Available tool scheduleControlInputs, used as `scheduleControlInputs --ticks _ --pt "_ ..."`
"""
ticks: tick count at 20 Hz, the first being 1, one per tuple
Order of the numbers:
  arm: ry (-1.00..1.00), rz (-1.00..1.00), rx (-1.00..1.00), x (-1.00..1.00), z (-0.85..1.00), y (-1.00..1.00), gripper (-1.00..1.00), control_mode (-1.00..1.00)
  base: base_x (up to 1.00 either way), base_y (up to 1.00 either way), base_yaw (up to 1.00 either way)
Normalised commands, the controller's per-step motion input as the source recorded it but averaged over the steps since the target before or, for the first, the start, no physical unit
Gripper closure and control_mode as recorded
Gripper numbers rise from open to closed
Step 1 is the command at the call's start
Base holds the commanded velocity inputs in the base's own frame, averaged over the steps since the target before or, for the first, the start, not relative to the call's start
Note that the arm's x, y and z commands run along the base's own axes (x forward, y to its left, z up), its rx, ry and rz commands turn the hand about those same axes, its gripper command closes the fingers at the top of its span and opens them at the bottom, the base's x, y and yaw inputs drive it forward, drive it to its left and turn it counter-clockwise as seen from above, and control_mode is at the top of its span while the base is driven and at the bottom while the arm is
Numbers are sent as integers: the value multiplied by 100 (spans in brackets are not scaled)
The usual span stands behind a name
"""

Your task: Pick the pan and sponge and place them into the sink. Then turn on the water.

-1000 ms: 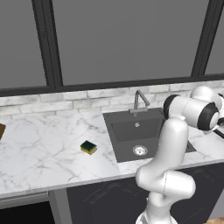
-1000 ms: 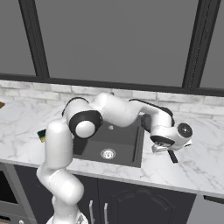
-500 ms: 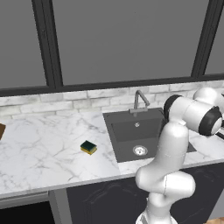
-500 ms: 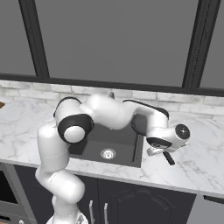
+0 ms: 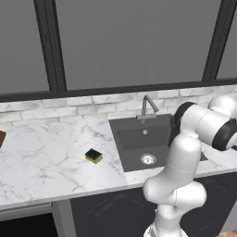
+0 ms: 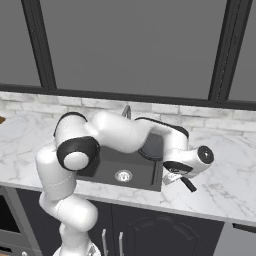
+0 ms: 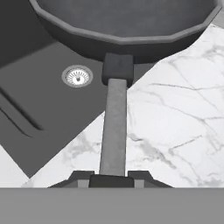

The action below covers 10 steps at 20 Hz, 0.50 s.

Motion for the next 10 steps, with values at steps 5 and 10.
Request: scheduleControlInputs --ticks 5,10 --pt "0 14 -7 -19 0 40 100 -100 0 0 0" --pt "2 11 -11 -12 0 38 100 -100 0 0 0"
